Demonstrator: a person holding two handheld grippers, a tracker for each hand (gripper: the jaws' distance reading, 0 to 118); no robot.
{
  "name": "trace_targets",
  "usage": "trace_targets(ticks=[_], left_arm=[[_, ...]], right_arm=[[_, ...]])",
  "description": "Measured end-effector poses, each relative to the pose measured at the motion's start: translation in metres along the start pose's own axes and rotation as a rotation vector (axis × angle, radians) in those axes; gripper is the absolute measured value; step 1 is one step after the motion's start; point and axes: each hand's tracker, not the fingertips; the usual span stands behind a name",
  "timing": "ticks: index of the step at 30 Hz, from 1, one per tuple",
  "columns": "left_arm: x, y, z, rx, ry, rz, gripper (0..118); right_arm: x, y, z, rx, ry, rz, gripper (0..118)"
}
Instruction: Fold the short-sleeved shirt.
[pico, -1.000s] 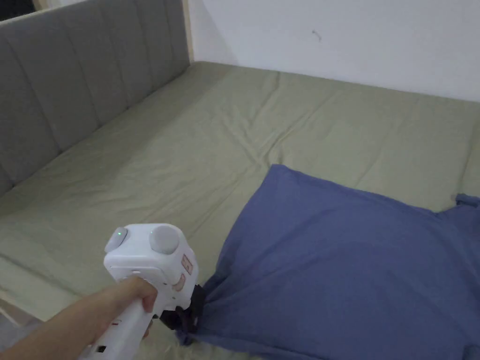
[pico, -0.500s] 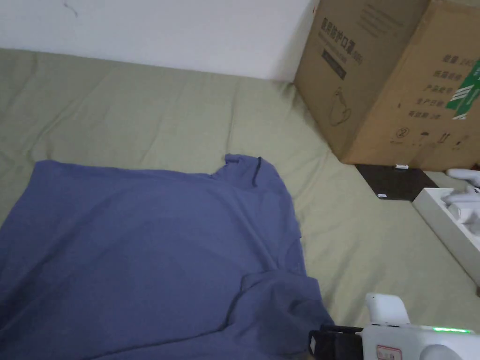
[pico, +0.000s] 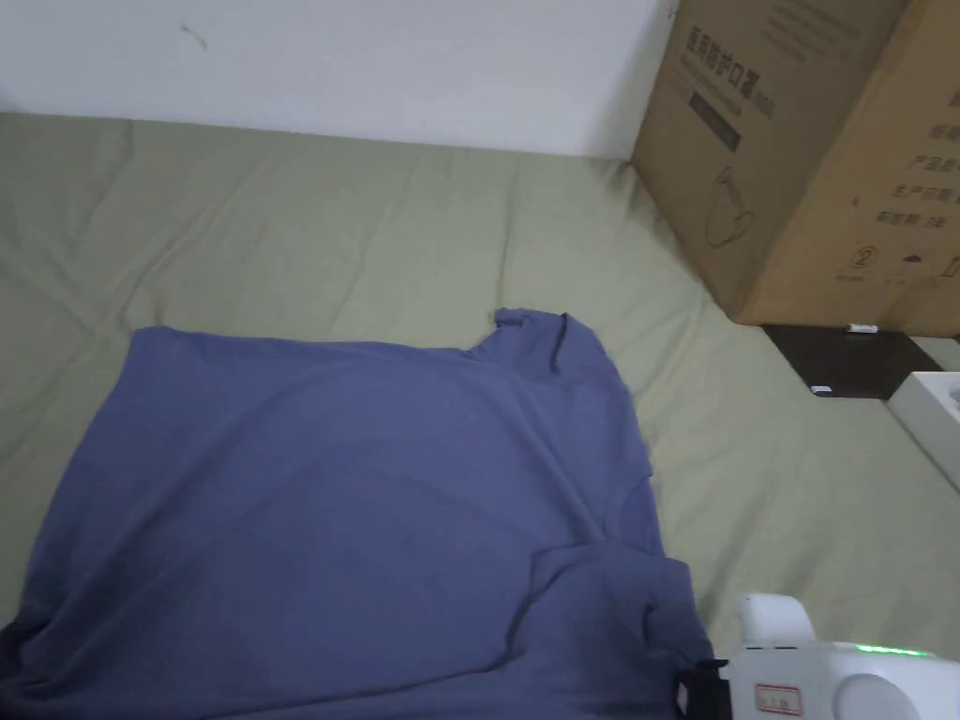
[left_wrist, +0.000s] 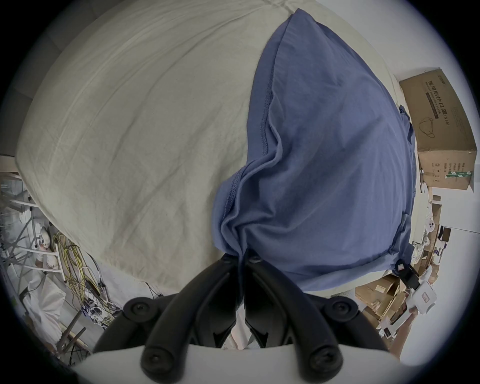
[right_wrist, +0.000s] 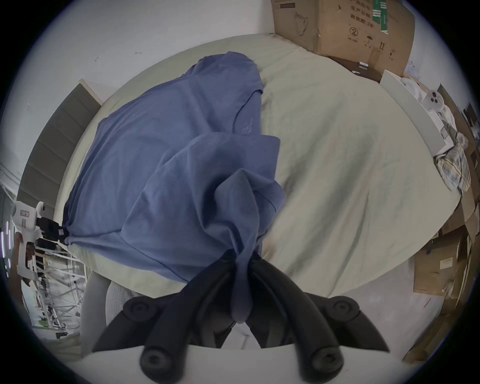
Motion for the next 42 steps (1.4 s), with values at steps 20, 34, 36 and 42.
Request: trace_targets(ticks=[20,34,36,42], left_arm=[[0.057,0.095,0.057,0.180,-0.076,-0.045,3],[0.091,0.194,-0.035,0.127,0.031,-0.065,3],[0.092,0.194,-0.045,0.127,0.039,-0.080,3],[0.091,0.180,-0.025,0.238,0.017,-0.070,92]], right_arm=[[-0.020,0.124,0.028,0.163,-0.030,0.016,3],[-0.022,0.195,-0.090,0.041,-0.144,-0.020,3],[-0.024,0.194,-0.096,0.037,-0.155,0.004,3],[-0.023,0.192,-0.080,0.085,-0.215,0.044,118]])
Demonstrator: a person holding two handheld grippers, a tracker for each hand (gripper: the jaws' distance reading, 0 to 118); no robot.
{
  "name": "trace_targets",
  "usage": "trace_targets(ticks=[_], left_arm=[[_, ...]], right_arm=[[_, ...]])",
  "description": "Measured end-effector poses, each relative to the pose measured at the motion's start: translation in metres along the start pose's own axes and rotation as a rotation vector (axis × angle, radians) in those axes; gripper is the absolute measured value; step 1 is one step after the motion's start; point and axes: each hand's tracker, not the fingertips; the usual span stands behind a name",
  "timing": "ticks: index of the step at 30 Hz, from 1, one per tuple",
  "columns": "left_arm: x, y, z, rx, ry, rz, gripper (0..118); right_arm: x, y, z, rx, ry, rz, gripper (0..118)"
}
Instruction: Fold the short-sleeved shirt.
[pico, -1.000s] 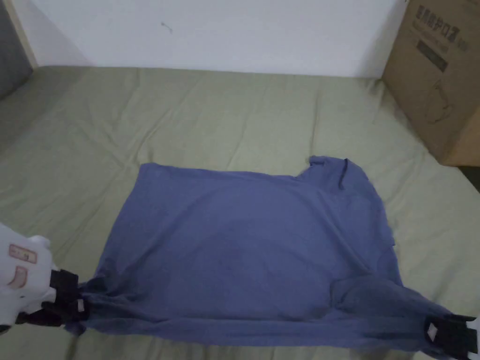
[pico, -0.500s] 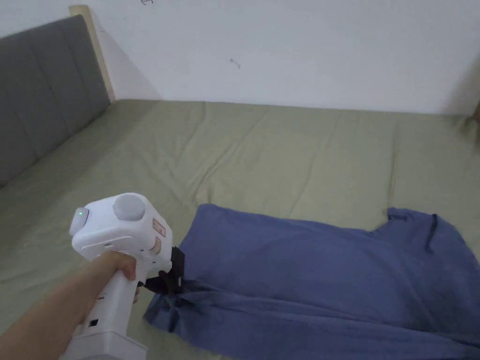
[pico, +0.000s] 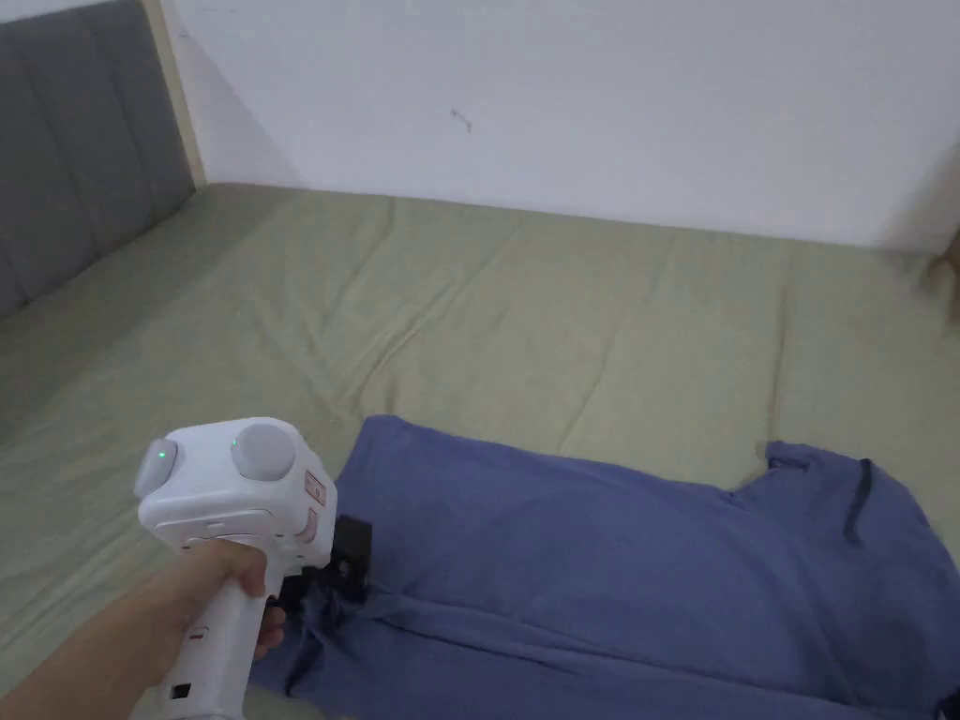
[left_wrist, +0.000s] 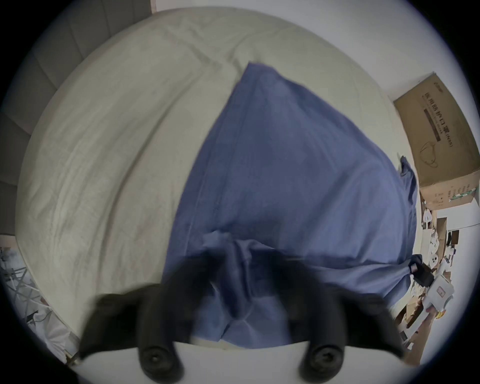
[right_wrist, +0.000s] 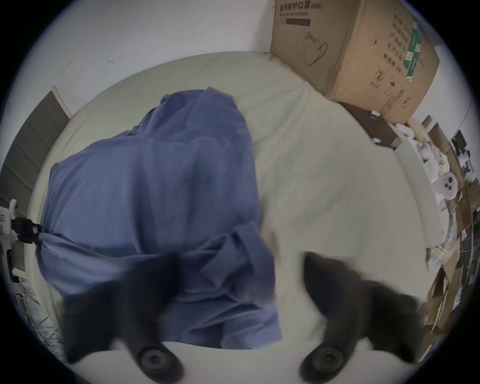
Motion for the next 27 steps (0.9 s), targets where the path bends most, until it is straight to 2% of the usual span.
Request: trace_targets(ticks=[1,2,3,6,9,10,11,12,13,14,15,16,17,18,19,22,26,27], left_arm=[[-0.001,-0.002,0.010,0.022,0.016,-0.001,118],[-0.004,-0.006,0.023,0.046,0.024,-0.005,114],[-0.005,-0.010,0.041,0.119,-0.018,-0.013,108],[-0.026,-0.026,0.094,0.196,-0.068,0.025,110],[-0.044,-0.055,0.128,0.218,-0.105,0.034,113],[-0.049,-0.068,0.135,0.209,-0.111,0.039,108],[-0.053,-0.081,0.139,0.186,-0.123,0.047,93],[-0.061,-0.090,0.136,0.176,-0.137,0.072,47],[-0.066,-0.105,0.134,0.188,-0.147,0.119,3],[-0.070,-0.118,0.131,0.184,-0.169,0.167,0],[-0.073,-0.127,0.123,0.164,-0.195,0.208,0],[-0.078,-0.136,0.115,0.160,-0.244,0.277,0],[-0.080,-0.140,0.106,0.119,-0.275,0.271,0],[-0.080,-0.142,0.097,0.089,-0.299,0.272,0],[-0.077,-0.144,0.089,0.071,-0.288,0.290,0],[-0.077,-0.135,0.064,0.025,-0.215,0.290,0],[-0.073,-0.103,0.039,0.020,-0.179,0.258,0],[-0.072,-0.093,0.035,0.028,-0.152,0.226,18]], right_arm=[[0.005,0.001,0.010,0.003,0.017,-0.003,117],[0.012,0.001,0.030,0.052,0.079,-0.001,117],[0.018,0.000,0.044,0.077,0.098,-0.021,117],[0.037,-0.004,0.084,0.089,0.120,-0.036,117],[0.044,-0.027,0.117,0.085,0.147,-0.007,117],[0.045,-0.037,0.125,0.070,0.149,0.009,116],[0.046,-0.049,0.130,0.050,0.139,0.018,115],[0.046,-0.060,0.133,0.042,0.127,0.011,108],[0.048,-0.073,0.132,0.043,0.122,-0.014,87],[0.051,-0.088,0.133,0.048,0.162,-0.058,39],[0.053,-0.099,0.133,0.040,0.205,-0.084,39],[0.053,-0.110,0.131,0.035,0.239,-0.116,21],[0.050,-0.122,0.128,0.032,0.219,-0.147,0],[0.048,-0.132,0.125,0.023,0.194,-0.146,0],[0.046,-0.139,0.121,0.001,0.195,-0.112,0],[0.037,-0.146,0.109,-0.063,0.166,-0.058,0],[0.036,-0.140,0.096,-0.080,0.160,-0.080,0],[0.037,-0.138,0.093,-0.077,0.156,-0.089,0]])
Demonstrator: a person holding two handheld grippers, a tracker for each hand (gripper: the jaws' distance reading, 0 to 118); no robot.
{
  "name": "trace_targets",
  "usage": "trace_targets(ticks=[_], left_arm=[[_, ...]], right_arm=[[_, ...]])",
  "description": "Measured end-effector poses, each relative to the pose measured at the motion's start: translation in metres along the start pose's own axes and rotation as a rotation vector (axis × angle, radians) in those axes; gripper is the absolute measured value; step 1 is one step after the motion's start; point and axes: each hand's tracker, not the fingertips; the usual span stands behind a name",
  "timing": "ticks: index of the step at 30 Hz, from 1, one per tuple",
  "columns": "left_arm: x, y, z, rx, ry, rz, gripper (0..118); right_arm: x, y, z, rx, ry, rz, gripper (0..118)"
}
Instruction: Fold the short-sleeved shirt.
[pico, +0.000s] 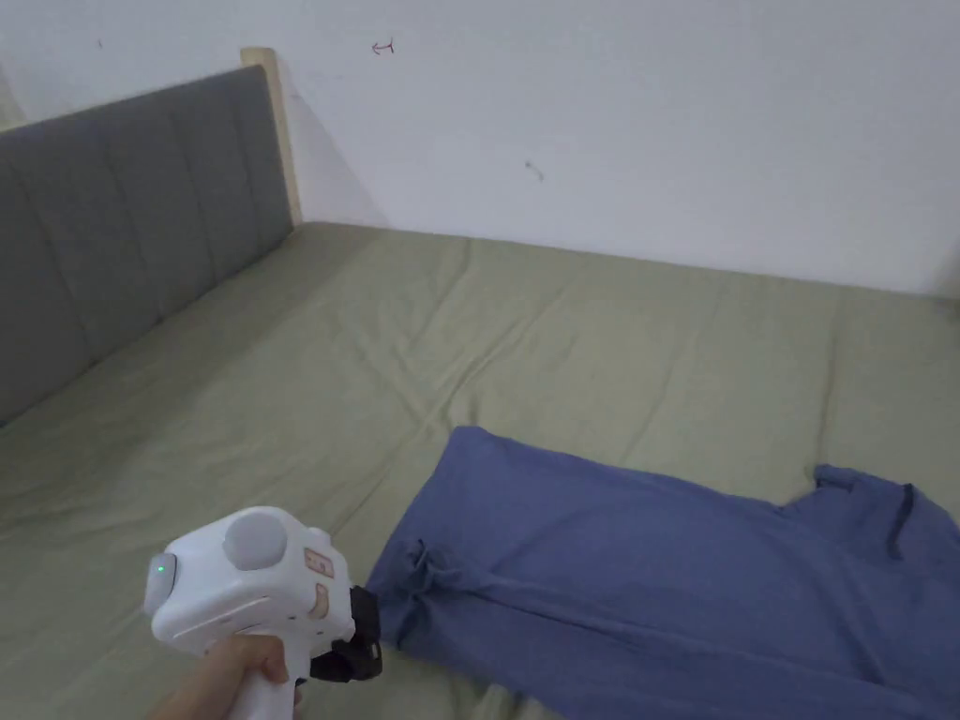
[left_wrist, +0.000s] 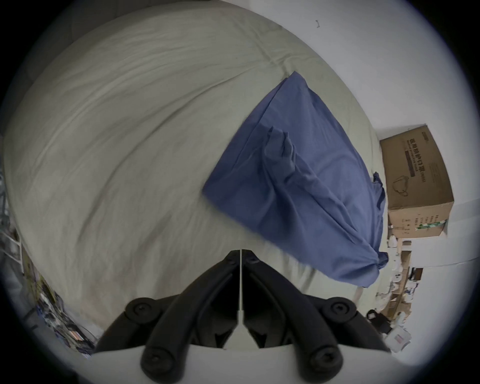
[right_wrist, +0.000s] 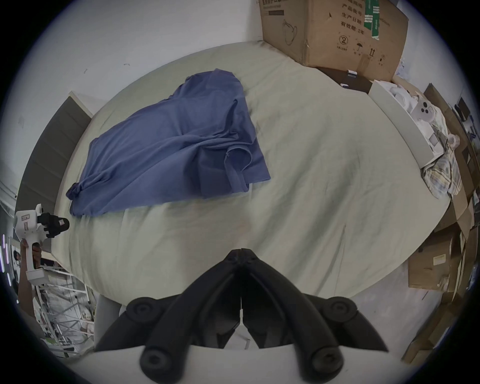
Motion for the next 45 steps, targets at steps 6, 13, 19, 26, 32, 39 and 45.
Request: trace_targets(ticks=[6,13,19,26,32,39,45], left_arm=[[0.019,0.014,-0.023,0.048,0.055,-0.115,111],[0.035,0.025,-0.045,0.001,0.159,-0.148,64],[0.026,0.031,-0.029,0.018,0.081,-0.015,3],[0.035,0.020,-0.031,-0.002,0.086,-0.031,3],[0.040,0.017,-0.030,-0.018,0.087,-0.023,4],[0.041,0.021,-0.032,-0.016,0.108,-0.060,4],[0.034,0.022,-0.029,-0.018,0.075,-0.057,4]], right_arm=[[0.016,0.018,-0.023,0.003,-0.018,-0.035,0],[0.007,0.034,-0.038,-0.017,-0.026,-0.001,0],[-0.006,0.032,-0.044,0.017,-0.040,0.038,0],[0.001,0.045,-0.052,0.063,-0.039,0.040,12],[-0.010,0.054,-0.068,0.040,-0.049,0.156,116],[-0.014,0.086,-0.119,0.001,-0.064,0.178,106],[0.002,0.077,-0.088,0.060,0.106,0.070,11]])
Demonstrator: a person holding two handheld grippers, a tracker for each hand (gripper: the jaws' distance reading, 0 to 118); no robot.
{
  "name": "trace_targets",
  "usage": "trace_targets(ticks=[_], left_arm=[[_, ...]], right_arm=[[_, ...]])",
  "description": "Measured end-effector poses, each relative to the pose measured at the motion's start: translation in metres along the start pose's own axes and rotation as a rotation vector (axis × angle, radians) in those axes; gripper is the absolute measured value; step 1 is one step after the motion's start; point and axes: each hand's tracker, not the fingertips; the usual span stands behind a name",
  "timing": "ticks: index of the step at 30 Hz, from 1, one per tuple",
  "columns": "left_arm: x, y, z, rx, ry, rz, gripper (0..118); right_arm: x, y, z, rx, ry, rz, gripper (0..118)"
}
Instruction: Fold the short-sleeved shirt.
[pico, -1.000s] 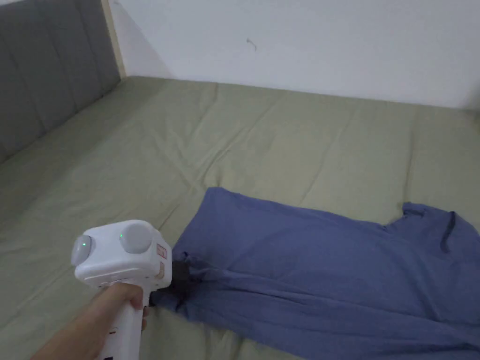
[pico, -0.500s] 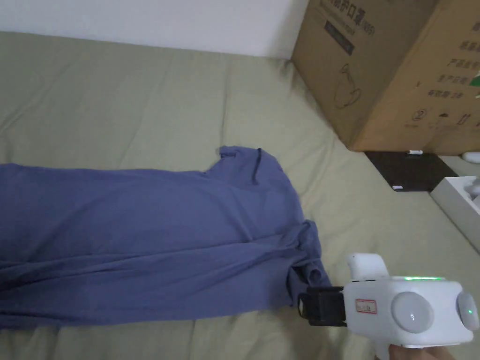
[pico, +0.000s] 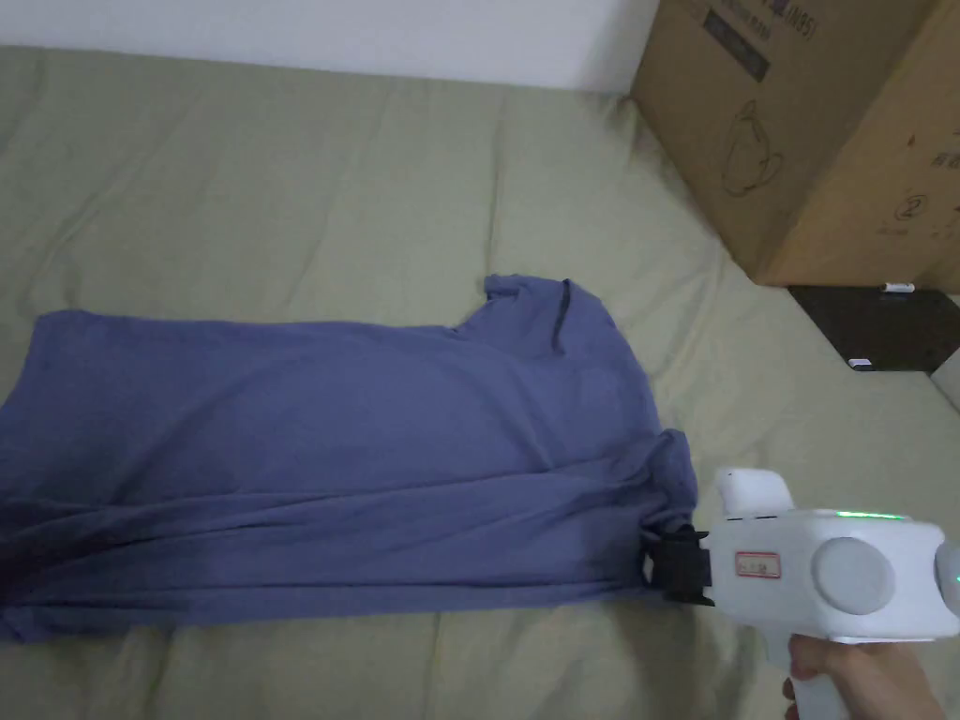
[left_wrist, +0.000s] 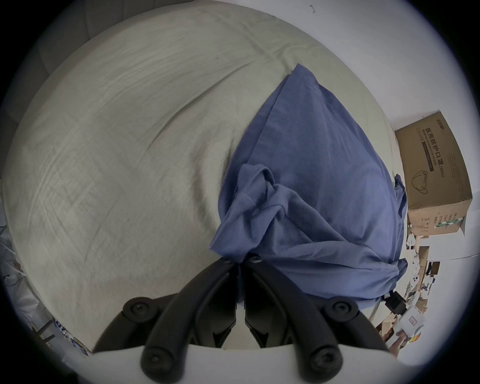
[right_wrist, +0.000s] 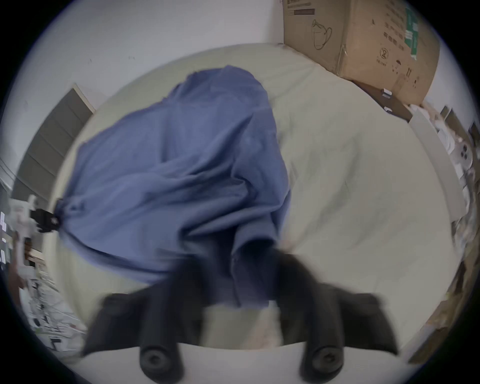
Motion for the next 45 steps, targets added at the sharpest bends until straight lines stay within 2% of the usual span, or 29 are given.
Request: trace_targets(ticks=[1,2,6,12,18,24,27,32,34,35,36,37,38,39,42,45], left_arm=[[0.000,-0.001,0.001,0.001,-0.004,0.005,4],[0.000,-0.001,0.001,0.004,-0.006,0.012,4],[0.001,0.000,0.009,0.009,-0.006,0.019,4],[-0.009,-0.002,0.042,0.016,-0.071,0.031,4],[-0.021,-0.038,0.082,-0.004,-0.075,-0.003,3],[-0.063,-0.093,0.104,-0.032,-0.088,0.002,4],[-0.082,-0.110,0.086,-0.092,-0.071,0.082,4],[-0.079,-0.119,0.071,-0.098,-0.049,0.099,4],[-0.073,-0.115,0.080,-0.075,-0.042,0.047,5],[-0.071,-0.113,0.087,-0.050,-0.045,0.011,10],[-0.068,-0.112,0.096,-0.023,-0.035,-0.006,41],[-0.066,-0.109,0.103,-0.002,-0.031,-0.007,86],[-0.066,-0.112,0.114,0.002,-0.045,-0.009,118],[-0.064,-0.102,0.125,0.093,-0.083,-0.012,111],[-0.049,-0.083,0.148,0.114,-0.159,0.019,114],[-0.027,-0.050,0.145,0.139,-0.182,-0.056,117]], right_arm=[[0.003,-0.001,0.006,0.013,0.070,-0.049,11],[0.001,0.000,0.009,0.000,0.031,-0.052,11],[-0.016,0.001,0.011,0.004,-0.025,0.022,11],[-0.024,0.004,0.044,0.036,-0.020,0.036,11],[-0.030,-0.027,0.093,0.061,-0.042,0.084,11],[-0.019,-0.083,0.121,0.004,-0.039,0.061,11],[-0.015,-0.104,0.111,-0.059,-0.054,0.020,11],[-0.019,-0.111,0.098,-0.070,-0.077,-0.008,12],[-0.021,-0.105,0.106,-0.075,-0.077,-0.006,12],[-0.021,-0.102,0.111,-0.078,-0.076,-0.004,16],[-0.022,-0.098,0.118,-0.081,-0.089,0.010,38],[-0.022,-0.095,0.126,-0.072,-0.104,0.044,72],[-0.022,-0.091,0.134,-0.065,-0.106,0.086,103],[-0.022,-0.086,0.143,-0.043,-0.091,0.105,118],[-0.025,-0.058,0.165,-0.012,-0.080,0.087,118],[-0.027,-0.028,0.160,-0.036,0.022,0.061,118]])
